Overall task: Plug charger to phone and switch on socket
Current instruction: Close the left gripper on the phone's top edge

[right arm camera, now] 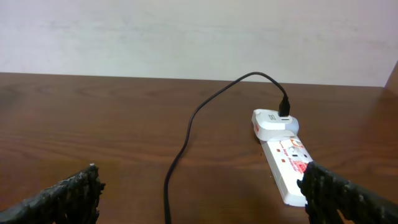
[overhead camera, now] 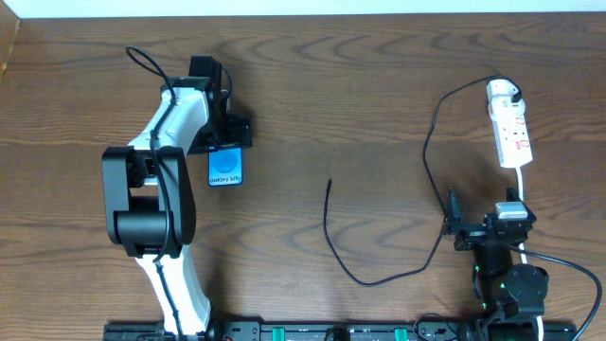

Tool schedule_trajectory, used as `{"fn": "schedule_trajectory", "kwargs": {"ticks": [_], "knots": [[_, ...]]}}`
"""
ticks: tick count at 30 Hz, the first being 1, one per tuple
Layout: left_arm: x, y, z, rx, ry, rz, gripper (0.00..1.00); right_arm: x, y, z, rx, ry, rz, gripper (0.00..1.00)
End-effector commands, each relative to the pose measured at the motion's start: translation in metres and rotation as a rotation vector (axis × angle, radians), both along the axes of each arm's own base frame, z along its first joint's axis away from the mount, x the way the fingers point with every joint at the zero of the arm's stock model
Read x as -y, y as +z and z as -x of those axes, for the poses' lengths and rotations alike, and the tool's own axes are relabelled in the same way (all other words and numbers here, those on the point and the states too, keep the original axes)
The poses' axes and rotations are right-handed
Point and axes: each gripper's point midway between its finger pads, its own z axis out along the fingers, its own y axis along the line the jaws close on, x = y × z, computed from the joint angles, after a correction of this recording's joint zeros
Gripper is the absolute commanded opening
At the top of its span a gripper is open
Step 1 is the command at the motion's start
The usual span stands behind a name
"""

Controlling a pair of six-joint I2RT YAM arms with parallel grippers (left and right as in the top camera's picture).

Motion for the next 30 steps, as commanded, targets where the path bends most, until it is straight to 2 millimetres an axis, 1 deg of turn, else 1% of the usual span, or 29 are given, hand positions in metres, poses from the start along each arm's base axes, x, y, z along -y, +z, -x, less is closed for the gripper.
{"fn": "schedule_trajectory", "kwargs": {"ticks": [1,10,30], "knots": [[-0.004,-0.011,0.008,-0.030,0.015,-0.014,0.98,0.003,-0.001,0.000,-0.003,-0.016,-0.013,0.99],[-0.005,-0.022,0.015,-0.038,0.014,-0.013,0.98,0.003,-0.001,0.000,-0.003,-0.016,-0.013,0.99],[-0.005,-0.022,0.015,-0.038,0.014,-0.013,0.98,0.003,-0.001,0.000,-0.003,-0.016,-0.013,0.99]]}}
